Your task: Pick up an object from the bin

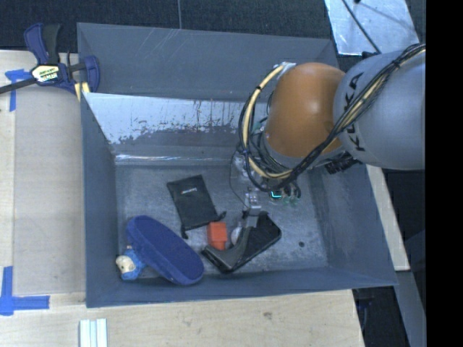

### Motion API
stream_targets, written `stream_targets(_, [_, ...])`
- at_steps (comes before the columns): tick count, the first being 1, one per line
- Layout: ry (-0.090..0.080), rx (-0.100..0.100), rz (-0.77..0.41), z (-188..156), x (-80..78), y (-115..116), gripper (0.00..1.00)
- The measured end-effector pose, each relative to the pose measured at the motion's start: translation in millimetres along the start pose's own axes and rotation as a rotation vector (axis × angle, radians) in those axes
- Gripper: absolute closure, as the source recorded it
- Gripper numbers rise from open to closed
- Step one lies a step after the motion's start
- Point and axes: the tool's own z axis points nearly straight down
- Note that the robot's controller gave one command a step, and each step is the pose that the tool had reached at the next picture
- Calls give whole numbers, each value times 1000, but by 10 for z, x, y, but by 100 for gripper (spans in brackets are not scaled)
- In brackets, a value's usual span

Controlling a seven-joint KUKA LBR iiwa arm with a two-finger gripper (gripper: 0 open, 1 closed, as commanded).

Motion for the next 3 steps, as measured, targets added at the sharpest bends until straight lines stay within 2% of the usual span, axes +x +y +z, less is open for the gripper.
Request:
stream_targets(1, [-2,-4,-102,740,21,709,0])
stream_targets(2, [-8,-1,-95,709,-3,668,100])
stream_targets(3, [-17,-2,-91,-812,59,778,100])
